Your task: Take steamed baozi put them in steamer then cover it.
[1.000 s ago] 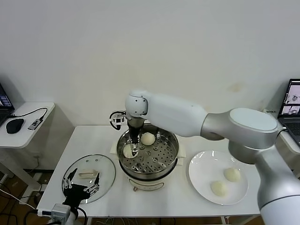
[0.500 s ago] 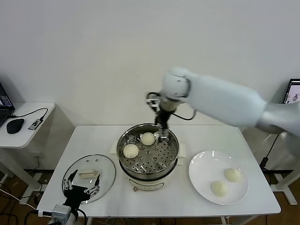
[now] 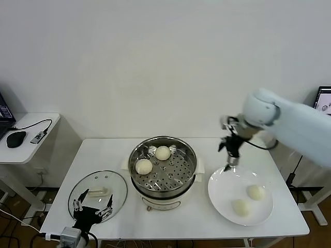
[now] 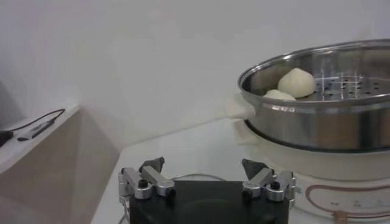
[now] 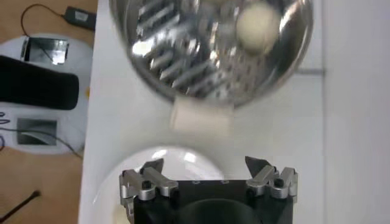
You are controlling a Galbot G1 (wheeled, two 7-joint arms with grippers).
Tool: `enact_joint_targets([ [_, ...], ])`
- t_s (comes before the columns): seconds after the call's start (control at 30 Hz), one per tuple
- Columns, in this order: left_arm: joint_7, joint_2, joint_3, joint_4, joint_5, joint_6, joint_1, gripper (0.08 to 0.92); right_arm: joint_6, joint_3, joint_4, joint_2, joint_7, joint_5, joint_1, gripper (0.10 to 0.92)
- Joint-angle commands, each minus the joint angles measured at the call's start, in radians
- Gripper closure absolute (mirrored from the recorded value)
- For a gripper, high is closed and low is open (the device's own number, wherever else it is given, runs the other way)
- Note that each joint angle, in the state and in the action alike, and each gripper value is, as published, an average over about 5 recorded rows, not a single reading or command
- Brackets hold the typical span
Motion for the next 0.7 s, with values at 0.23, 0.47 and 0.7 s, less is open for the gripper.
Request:
enact_joint_targets([
  [0.23,0.005,0.011,-0.001,0.003,0.009,0.010,0.011,0.177,0.043,0.267,0.041,-0.122,-0.019,-0.213,-0.426,0.203],
  [0.47,0.010,0.011,0.003,0.015,0.011,0.016,0.004,0.177,0.016,0.320,0.023,-0.094,0.026,-0.205,-0.503,0.203],
  [0.7,0.009,0.006,0.004,0.029,0.011,0.017,0.002,0.177,0.018,0.314,0.000,-0.076,0.035,-0.216,-0.514,0.203],
])
